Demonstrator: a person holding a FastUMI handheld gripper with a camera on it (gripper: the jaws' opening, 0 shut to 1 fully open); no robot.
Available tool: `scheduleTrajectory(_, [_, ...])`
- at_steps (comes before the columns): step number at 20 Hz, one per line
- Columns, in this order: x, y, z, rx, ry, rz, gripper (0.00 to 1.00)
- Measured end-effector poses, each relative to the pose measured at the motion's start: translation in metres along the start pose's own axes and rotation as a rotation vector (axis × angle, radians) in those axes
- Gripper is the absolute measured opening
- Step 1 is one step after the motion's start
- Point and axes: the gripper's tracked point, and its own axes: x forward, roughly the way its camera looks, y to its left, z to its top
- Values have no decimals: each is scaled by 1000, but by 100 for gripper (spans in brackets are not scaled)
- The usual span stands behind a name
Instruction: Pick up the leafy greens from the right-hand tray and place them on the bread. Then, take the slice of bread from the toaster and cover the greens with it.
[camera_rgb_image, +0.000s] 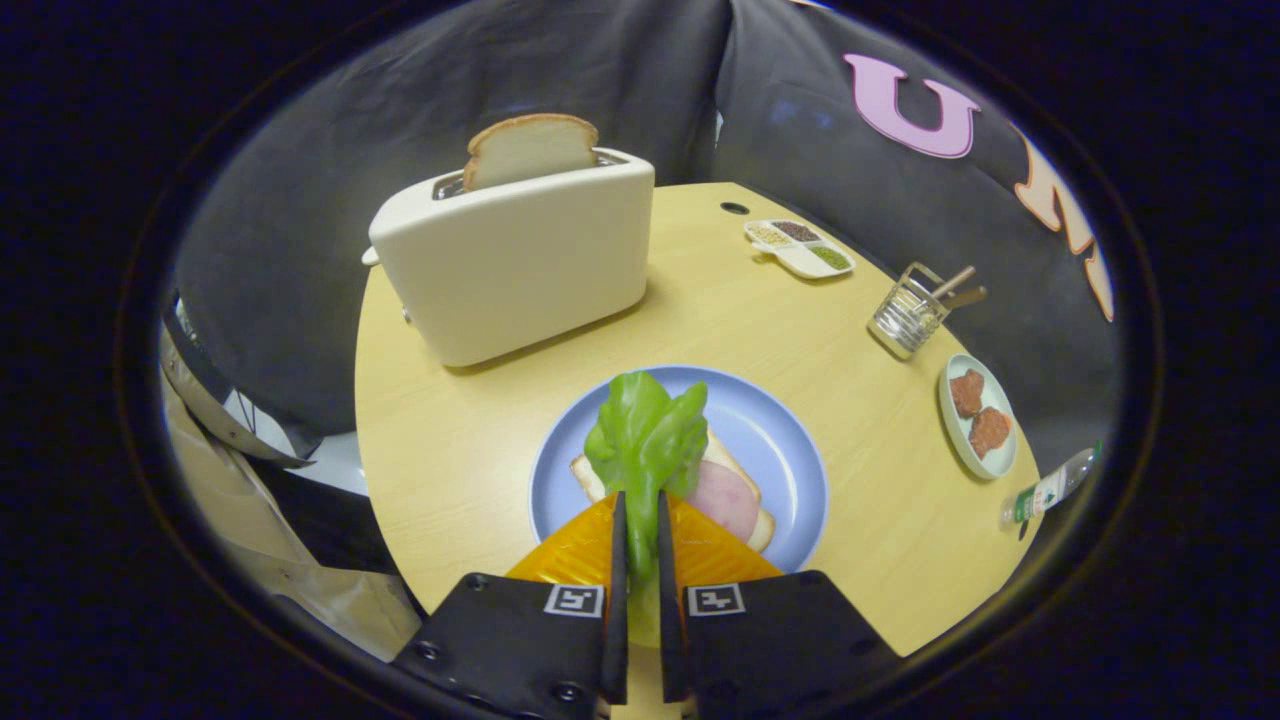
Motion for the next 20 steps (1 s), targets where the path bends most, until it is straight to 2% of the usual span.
scheduleTrajectory(1, [1, 2, 0, 0, 8, 10, 17])
scheduleTrajectory(3, [8, -2, 1, -22, 12, -11, 29])
scheduleTrajectory(11, [17, -17, 9, -30, 0, -83, 59])
scheduleTrajectory(15, [15, -16, 16, -20, -23, -92, 74])
scheduleTrajectory(16, [14, -15, 18, -17, -29, -100, 74])
scheduleTrajectory(20, [-1, -3, 46, 21, -91, -93, 87])
